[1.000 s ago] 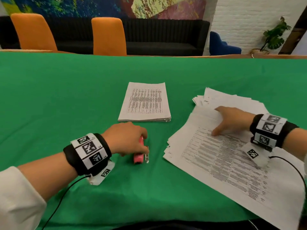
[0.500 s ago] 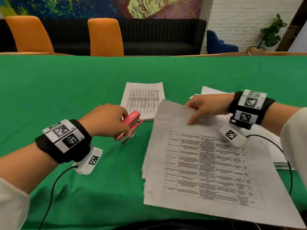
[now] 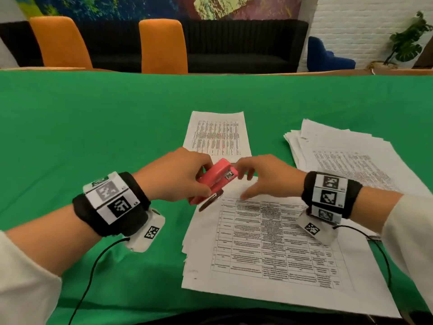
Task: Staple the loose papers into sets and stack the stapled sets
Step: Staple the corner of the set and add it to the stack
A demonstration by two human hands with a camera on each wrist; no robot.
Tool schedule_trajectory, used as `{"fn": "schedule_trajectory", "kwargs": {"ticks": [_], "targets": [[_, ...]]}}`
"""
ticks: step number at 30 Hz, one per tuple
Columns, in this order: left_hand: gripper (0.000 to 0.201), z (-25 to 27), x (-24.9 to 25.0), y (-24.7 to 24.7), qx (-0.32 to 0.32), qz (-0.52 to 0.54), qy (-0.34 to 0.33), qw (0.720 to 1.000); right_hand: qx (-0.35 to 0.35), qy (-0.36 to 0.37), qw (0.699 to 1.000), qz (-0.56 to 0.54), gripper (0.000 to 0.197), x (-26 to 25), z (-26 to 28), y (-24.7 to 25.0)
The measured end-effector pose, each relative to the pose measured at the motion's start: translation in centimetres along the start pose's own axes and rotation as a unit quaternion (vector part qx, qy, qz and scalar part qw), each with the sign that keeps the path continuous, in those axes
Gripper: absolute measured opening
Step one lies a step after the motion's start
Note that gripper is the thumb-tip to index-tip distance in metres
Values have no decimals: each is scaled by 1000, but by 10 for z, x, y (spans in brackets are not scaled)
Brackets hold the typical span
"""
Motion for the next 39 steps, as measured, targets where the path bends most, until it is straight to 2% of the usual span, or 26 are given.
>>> {"fn": "schedule_trajectory", "kwargs": {"ticks": [2,3,6,9,14,17,19,22,26,28,31,34,37,39], "targets": [[35,-6,-1,-17,-20,4,-2,1000,-129,-7,990,62,83,-2,12,-32],[36,-9,-1,-23,-26,7,-3,1000,-165,-6,983,79,93,-2,18,-41],[38,-21,1,-32,-22,-15,-10,1000,-205,22,974,96,109,-1,27,-47],[41,-33,5,-29,-5,-14,-11,1000,-240,22,966,88,115,6,35,-50],[45,-48,16,-39,-18,-6,-29,999,-241,26,968,63,121,18,35,-56],[41,-51,22,-44,-26,-50,-46,997,-227,-27,969,92,131,31,41,-52],[38,-50,29,-47,-37,-87,-71,993,-242,-56,963,101,137,42,48,-53],[33,-48,45,-52,-59,-146,-132,979,-264,-51,961,71,140,47,51,-57],[41,-46,64,-63,-96,-167,-186,964,-258,-49,965,21,143,52,55,-60],[35,-51,62,-65,-90,-185,-165,965,-252,-46,967,-3,143,55,57,-60],[28,-61,43,-59,-90,-196,-97,972,-251,-33,967,0,138,57,59,-60],[27,-59,40,-60,-109,-160,-122,973,-255,-20,967,18,136,58,57,-62],[25,-47,40,-66,-132,-182,-164,961,-262,-19,965,21,133,61,55,-65],[23,-44,23,-61,-127,-184,-132,966,-267,-20,963,16,132,62,56,-66]]}}
Point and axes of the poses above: each hand's wrist, its own z-axis away from the middle knuckle, its own y-axis out of the back of the hand, x = y × z, the point moved 10 cm from there along -z, towards the middle knuckle, and after that the axes turned 3 degrees about z, right-handed, at the moved point
